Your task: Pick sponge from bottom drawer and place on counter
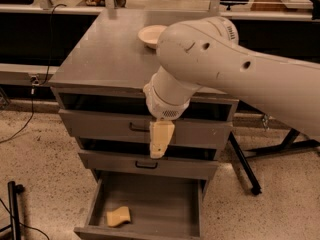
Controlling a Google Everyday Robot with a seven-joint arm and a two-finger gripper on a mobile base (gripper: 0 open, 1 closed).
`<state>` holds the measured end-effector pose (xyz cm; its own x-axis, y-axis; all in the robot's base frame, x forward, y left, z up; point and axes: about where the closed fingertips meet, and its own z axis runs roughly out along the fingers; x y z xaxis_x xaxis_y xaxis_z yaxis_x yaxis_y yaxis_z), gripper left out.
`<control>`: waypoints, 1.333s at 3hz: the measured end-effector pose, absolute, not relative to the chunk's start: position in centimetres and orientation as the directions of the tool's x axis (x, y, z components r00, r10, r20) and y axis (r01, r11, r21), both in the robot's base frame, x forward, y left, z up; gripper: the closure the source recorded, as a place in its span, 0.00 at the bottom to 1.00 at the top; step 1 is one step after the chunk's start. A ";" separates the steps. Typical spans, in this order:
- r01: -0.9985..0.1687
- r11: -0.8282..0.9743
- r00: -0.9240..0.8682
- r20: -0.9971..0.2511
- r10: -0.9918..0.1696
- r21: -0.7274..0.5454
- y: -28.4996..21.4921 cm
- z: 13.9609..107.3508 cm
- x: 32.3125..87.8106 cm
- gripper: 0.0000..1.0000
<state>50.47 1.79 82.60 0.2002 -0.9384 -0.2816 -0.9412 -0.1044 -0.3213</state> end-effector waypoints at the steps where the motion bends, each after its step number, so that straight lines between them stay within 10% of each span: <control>1: -0.897 -0.295 0.382 -0.241 -0.892 -0.328 7.7 77.9 49.9 0.00; 4: -0.760 -0.543 0.626 -0.177 -0.760 -0.357 14.2 71.2 49.1 0.00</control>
Offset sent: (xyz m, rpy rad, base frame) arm -0.0296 0.1786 -0.1808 -0.1203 -0.1536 0.7078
